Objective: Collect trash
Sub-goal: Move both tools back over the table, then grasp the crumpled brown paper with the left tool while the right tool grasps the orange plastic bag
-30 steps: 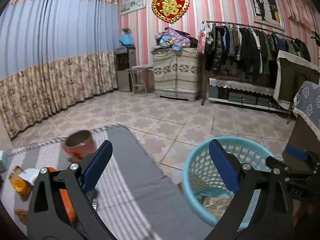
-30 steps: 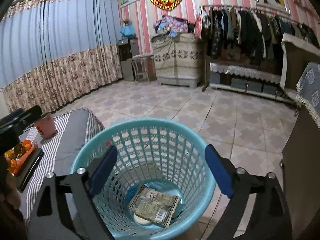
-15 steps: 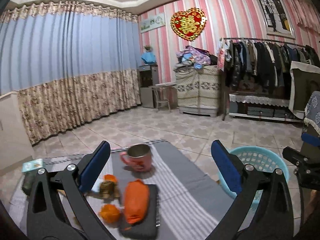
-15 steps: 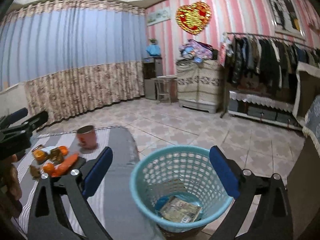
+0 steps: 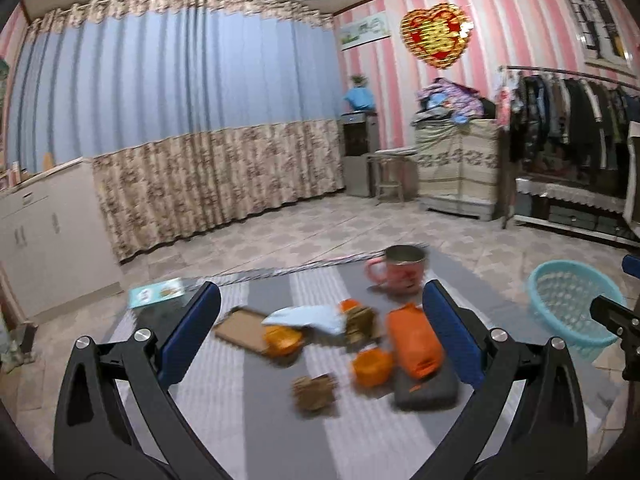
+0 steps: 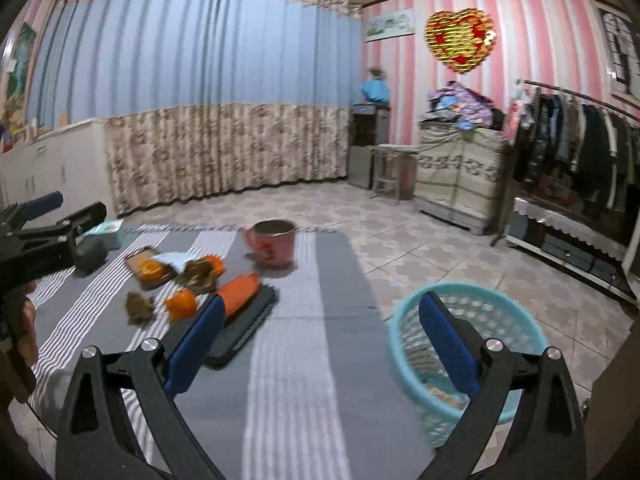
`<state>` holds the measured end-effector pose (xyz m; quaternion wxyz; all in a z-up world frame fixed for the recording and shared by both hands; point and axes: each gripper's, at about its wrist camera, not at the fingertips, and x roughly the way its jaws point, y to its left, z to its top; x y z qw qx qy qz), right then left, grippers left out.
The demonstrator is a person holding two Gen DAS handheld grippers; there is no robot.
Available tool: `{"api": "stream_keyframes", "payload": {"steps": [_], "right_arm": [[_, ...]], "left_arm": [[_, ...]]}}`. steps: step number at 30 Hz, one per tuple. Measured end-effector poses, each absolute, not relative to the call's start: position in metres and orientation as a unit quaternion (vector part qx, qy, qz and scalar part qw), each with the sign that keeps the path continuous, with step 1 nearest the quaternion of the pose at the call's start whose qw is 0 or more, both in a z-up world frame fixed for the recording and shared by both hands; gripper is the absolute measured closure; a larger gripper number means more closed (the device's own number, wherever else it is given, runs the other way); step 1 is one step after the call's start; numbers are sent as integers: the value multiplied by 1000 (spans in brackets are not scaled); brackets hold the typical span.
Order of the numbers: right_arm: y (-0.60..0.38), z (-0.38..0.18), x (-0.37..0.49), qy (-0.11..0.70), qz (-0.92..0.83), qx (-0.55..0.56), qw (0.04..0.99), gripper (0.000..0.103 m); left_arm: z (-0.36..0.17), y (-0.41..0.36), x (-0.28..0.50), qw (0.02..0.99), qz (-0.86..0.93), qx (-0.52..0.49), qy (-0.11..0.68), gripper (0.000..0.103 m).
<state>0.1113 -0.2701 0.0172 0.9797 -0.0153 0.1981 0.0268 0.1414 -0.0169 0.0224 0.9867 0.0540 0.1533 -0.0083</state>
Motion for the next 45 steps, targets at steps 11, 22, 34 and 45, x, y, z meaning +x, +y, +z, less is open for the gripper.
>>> {"api": "stream_keyframes", "payload": {"steps": [11, 22, 34, 45], "right_arm": [[-220, -25, 146, 255, 36, 0, 966, 8], [-228, -56, 164, 294, 0, 11, 956, 8], [-229, -56, 185, 306, -1, 26, 952, 8], [-188, -65, 223, 339, 34, 5, 940, 8]], "left_arm": [[-19, 73, 170, 975, 12, 4, 220, 5], [-83, 33, 230, 946, -40, 16, 321, 6], [-112, 25, 259, 908, -105, -24, 404, 56], [-87, 41, 237, 948, -34, -1, 316, 58]]}}
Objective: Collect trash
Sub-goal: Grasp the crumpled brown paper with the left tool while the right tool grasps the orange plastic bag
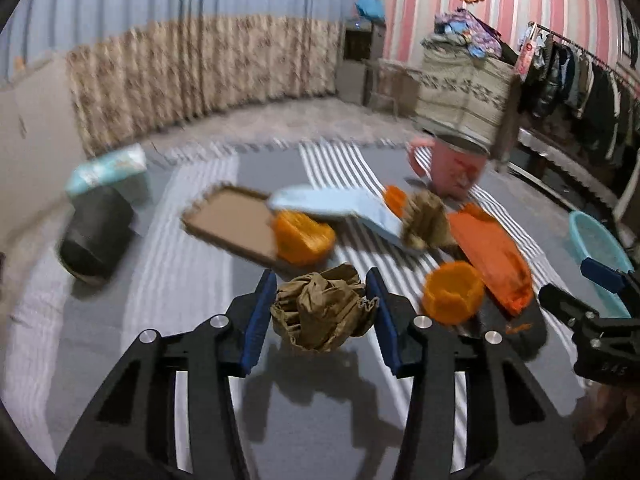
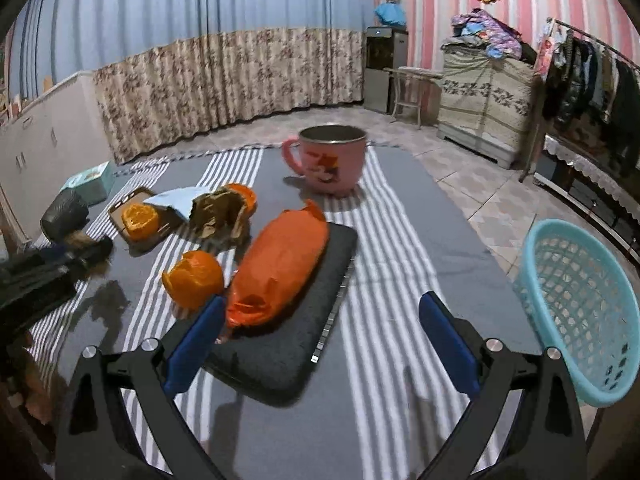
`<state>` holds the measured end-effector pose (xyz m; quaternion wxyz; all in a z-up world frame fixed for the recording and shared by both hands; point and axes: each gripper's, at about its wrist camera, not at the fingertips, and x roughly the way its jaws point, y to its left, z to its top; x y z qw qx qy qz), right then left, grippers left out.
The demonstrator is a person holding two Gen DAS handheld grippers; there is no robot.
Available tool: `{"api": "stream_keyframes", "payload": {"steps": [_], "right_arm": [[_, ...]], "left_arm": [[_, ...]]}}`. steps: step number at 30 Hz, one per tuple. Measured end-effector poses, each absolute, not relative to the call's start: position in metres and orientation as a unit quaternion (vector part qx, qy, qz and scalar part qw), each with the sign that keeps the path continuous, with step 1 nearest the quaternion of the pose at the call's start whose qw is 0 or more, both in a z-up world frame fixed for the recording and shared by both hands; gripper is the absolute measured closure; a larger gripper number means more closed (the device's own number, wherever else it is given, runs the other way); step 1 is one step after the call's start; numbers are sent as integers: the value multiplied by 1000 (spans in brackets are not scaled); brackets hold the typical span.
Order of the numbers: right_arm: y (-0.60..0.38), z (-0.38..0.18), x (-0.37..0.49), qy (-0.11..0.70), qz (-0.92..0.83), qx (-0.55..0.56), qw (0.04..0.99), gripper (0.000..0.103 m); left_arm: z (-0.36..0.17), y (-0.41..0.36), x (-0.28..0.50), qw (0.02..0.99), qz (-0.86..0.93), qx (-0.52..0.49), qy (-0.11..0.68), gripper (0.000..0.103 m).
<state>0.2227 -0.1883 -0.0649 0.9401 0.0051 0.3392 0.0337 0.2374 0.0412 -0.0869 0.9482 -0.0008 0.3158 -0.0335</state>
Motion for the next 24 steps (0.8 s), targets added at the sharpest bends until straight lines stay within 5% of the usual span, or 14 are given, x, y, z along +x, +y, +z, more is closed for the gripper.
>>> {"api": "stream_keyframes", "payload": {"steps": [3, 11, 13, 18, 24], "right_arm": [[-180, -71, 234, 355, 40, 7, 934, 10], [-164, -84, 254, 387, 52, 6, 921, 44], [-166, -80, 251, 376, 62, 12, 924, 75], [-183, -75, 238, 360, 69, 24, 930, 88], [-223, -52, 210, 323, 62, 32, 944, 89]], "left_arm": [[-78, 51, 235, 957, -7, 15, 289, 58], [-81, 72, 238, 956, 3, -18, 294, 58], [-80, 70, 237, 957, 8, -10, 289, 58], [-71, 57, 229, 961, 16, 15, 276, 58], [-45, 35, 211, 969, 0, 21, 247, 58]]}}
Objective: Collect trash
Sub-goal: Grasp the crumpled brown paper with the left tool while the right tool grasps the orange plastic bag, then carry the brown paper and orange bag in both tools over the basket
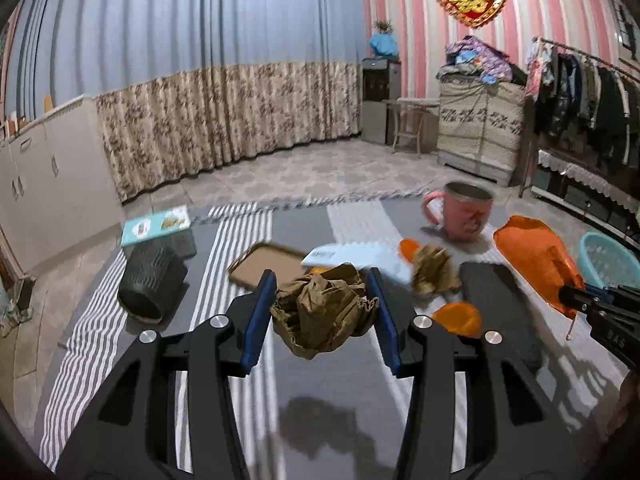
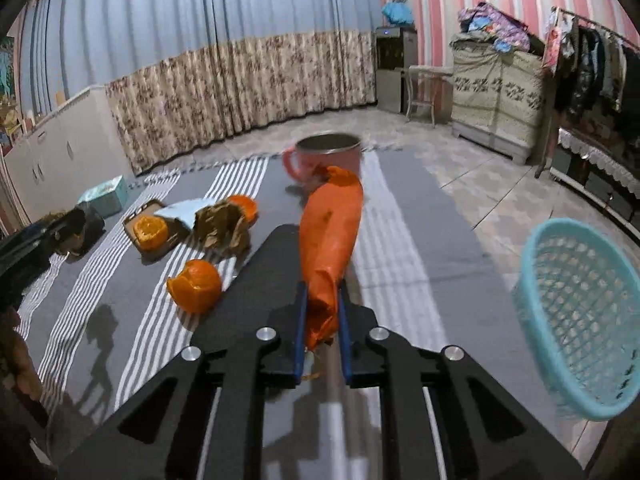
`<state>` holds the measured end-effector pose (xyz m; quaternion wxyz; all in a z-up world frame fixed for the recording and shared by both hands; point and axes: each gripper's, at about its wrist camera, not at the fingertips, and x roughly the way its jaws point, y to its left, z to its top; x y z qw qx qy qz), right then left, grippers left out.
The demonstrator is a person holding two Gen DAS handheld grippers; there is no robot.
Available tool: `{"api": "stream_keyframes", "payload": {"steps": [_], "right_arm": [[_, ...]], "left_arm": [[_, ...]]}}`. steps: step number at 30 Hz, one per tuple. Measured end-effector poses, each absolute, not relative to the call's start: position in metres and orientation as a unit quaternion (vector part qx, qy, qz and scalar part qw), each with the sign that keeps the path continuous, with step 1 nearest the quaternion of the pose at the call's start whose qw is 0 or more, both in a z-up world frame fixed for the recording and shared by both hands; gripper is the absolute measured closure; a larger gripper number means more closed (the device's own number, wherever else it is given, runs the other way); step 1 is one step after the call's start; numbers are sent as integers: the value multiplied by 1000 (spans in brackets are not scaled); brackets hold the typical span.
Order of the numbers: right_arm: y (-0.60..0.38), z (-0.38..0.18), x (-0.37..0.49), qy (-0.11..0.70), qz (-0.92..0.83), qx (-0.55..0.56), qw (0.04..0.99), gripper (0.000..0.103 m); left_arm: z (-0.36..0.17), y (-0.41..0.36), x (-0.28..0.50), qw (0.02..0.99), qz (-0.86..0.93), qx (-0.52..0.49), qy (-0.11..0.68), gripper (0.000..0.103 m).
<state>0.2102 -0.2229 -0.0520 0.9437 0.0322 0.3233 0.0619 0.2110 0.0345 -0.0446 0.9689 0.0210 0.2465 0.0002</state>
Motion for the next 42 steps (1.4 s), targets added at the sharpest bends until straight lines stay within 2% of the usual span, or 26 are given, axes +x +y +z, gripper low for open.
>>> {"api": "stream_keyframes", "payload": {"steps": [7, 16, 24, 42], "right_arm": [[-286, -18, 166, 283, 26, 38, 958, 89], [-370, 9, 121, 244, -39, 62, 967, 89], [-430, 4, 106, 248, -81, 77, 962, 89], [-474, -12, 139, 265, -82, 85, 957, 89]], "left_arm": [[-9, -21, 191, 977, -53, 20, 206, 58], [-2, -103, 183, 974, -114, 38, 194, 58], [-7, -175, 186, 965, -164, 50, 198, 58], [-37, -282, 227, 942, -236, 37, 237, 58]]}}
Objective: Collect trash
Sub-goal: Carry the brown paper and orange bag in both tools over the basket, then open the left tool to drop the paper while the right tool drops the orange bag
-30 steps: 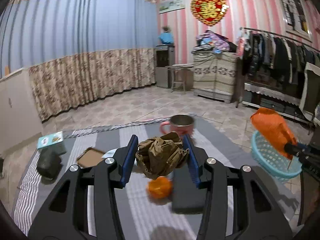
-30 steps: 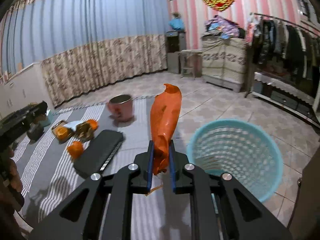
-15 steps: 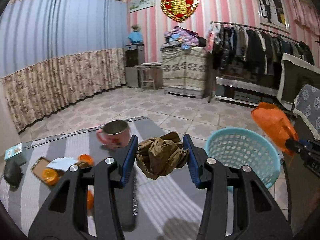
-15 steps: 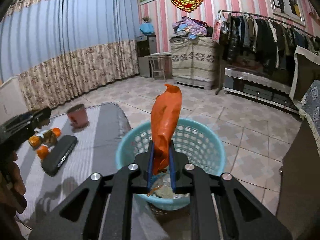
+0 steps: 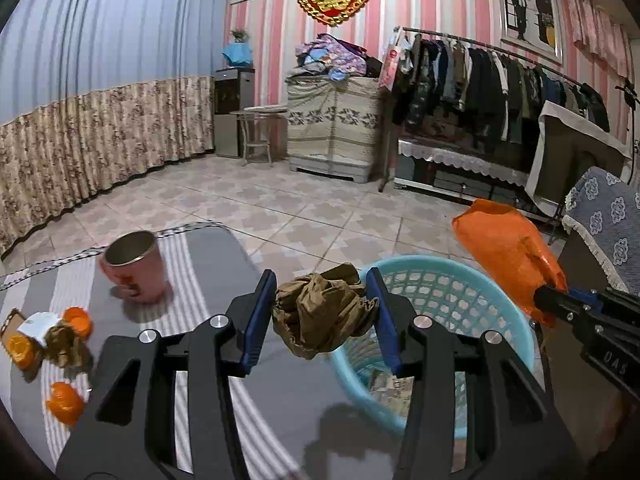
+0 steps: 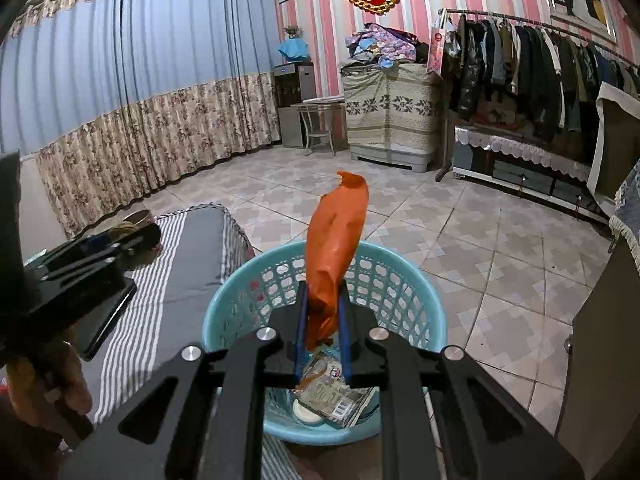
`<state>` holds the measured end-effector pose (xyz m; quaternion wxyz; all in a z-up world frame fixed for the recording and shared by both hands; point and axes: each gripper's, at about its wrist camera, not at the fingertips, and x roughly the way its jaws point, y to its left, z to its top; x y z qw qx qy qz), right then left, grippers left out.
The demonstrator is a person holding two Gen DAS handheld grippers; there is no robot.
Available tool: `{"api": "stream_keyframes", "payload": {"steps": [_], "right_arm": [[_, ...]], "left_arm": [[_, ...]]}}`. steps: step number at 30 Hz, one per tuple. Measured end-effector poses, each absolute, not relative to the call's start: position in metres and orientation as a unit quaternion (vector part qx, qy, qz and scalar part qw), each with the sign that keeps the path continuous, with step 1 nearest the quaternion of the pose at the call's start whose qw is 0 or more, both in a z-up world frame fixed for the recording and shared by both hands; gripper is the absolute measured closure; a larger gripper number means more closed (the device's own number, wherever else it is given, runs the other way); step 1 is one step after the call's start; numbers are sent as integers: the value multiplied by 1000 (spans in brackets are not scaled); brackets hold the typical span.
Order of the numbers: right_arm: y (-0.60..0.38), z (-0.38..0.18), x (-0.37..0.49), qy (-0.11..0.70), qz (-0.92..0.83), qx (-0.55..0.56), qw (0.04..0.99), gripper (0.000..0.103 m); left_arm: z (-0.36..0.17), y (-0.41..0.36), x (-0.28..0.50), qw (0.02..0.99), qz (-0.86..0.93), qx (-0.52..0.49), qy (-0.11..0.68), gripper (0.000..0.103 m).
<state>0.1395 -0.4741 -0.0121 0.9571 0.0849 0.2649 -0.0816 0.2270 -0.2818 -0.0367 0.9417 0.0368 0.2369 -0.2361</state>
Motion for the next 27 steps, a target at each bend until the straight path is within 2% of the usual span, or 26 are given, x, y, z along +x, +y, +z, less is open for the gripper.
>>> {"api": "stream_keyframes", "payload": {"steps": [13, 15, 17, 21, 23, 27], "right_arm": [[-503, -45, 138, 277, -100, 116, 948, 89], [-503, -45, 137, 278, -103, 113, 948, 89], [-505, -46, 137, 277, -102, 111, 949, 89], [-504, -50, 137, 280, -103, 114, 948, 89], [-503, -51, 139, 284, -102, 112, 947, 89], [-496, -52, 145, 284, -97, 113, 947, 89]], "left_arm": [[-39, -346, 230, 935, -259, 79, 228, 55], [-41, -349, 233, 934, -259, 80, 234, 51], [-42, -350, 235, 934, -255, 84, 236, 39], [-38, -344, 234, 941, -235, 92, 224, 27], [-36, -334, 233, 946, -220, 92, 219, 16], [-31, -307, 230, 955, -191, 86, 212, 13]]}}
